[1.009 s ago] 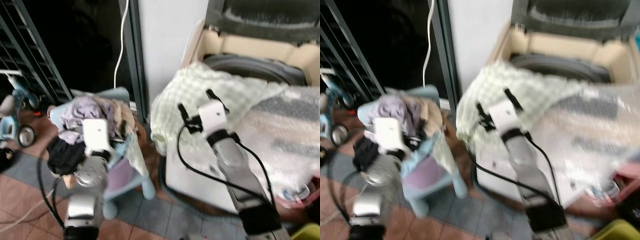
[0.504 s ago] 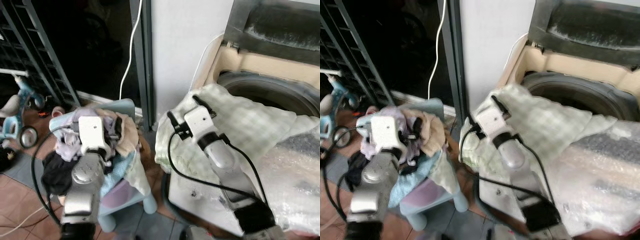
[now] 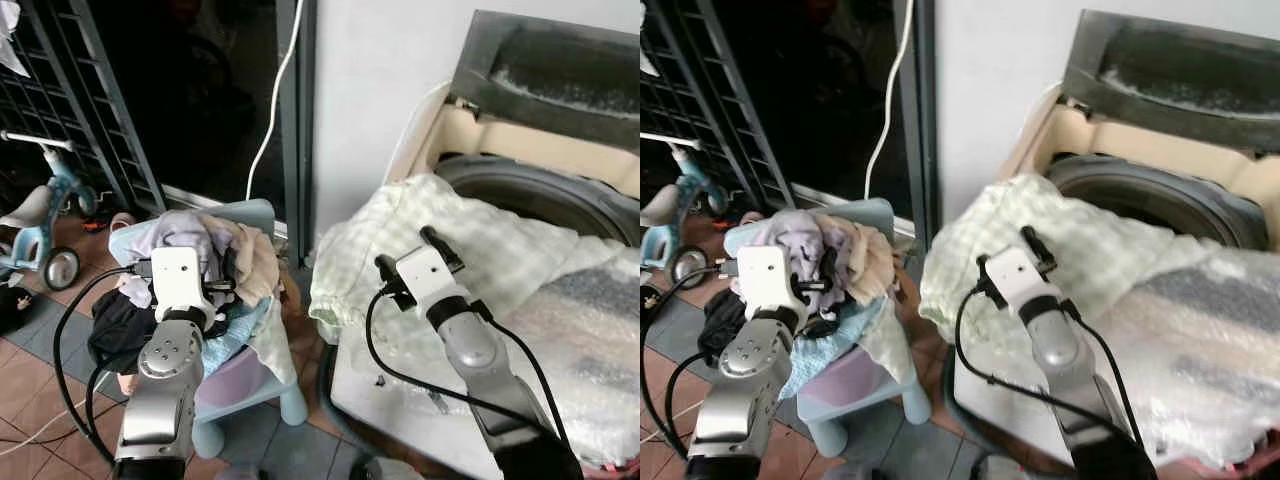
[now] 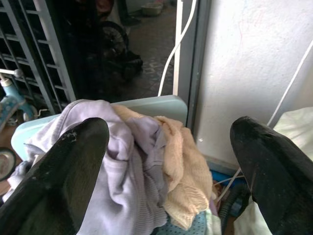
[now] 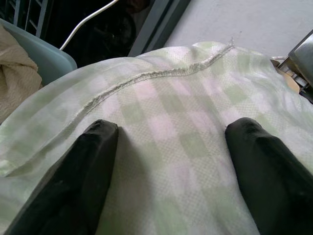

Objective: Clothes washing

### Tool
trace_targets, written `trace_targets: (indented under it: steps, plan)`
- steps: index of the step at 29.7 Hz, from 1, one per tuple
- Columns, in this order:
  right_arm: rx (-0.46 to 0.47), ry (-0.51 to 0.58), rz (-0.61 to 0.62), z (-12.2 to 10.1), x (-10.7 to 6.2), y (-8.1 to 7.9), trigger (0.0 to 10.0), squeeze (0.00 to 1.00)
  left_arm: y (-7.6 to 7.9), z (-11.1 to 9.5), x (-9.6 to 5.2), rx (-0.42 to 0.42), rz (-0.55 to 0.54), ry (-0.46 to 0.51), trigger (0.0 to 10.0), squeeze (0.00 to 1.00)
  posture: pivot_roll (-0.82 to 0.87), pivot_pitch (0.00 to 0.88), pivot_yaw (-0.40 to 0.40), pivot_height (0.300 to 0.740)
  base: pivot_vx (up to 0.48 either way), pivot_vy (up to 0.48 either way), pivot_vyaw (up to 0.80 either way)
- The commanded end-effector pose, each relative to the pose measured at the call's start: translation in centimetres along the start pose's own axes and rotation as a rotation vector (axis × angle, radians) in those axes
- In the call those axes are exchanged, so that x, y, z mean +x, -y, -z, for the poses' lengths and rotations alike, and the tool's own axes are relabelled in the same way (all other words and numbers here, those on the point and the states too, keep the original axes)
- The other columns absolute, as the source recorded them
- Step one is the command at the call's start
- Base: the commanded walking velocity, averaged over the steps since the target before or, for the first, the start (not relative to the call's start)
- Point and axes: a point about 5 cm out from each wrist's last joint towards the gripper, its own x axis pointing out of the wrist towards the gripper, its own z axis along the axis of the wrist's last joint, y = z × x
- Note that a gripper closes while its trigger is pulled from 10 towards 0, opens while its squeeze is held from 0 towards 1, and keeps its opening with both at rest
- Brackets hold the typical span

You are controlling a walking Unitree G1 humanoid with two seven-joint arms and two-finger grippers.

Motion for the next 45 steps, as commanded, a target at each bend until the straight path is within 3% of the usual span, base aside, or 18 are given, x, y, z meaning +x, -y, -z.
trace_targets:
  steps: [1, 19, 29, 38, 41, 45]
  plan:
    - [0.014, -0.06, -0.007, 0.8, 0.0, 0.1, 0.0, 0.0, -0.2, -0.2, 0.1, 0.018, -0.007, 0.005, 10.0, 0.0, -0.04, 0.0, 0.018, 0.74, 0.0, 0.0, 0.0]
    - [0.065, -0.146, -0.04, 1.4, 2.0, 0.3, 0.0, 0.0, -1.0, -0.2, 0.2, 0.047, -0.069, -0.003, 10.0, 0.0, -0.02, 0.0, 0.009, 0.74, 0.0, 0.0, 0.0]
    - [0.072, -0.198, 0.008, 2.1, 3.1, 2.1, 0.0, 0.0, -0.9, -0.5, 0.9, 0.045, -0.088, 0.004, 10.0, 0.0, -0.03, 0.0, 0.004, 0.74, 0.0, 0.0, 0.0]
    - [0.102, -0.203, -0.01, 2.1, 3.1, 1.4, 0.0, 0.0, -0.9, -0.1, 0.6, 0.036, -0.091, -0.004, 10.0, 0.0, -0.04, 0.0, 0.001, 0.74, 0.0, 0.0, 0.0]
    - [0.127, -0.214, 0.01, 2.3, 3.2, 1.8, 0.0, 0.0, -0.6, 0.0, 0.6, 0.013, -0.061, -0.013, 10.0, 0.0, -0.04, 0.0, 0.0, 0.74, 0.0, 0.0, 0.0]
    - [0.16, -0.219, 0.053, 2.3, 3.3, 2.3, 0.0, 0.0, 0.6, 1.4, -0.4, -0.036, 0.082, -0.12, 10.0, 0.0, -0.04, 0.0, 0.006, 0.74, 0.0, 0.0, 0.0]
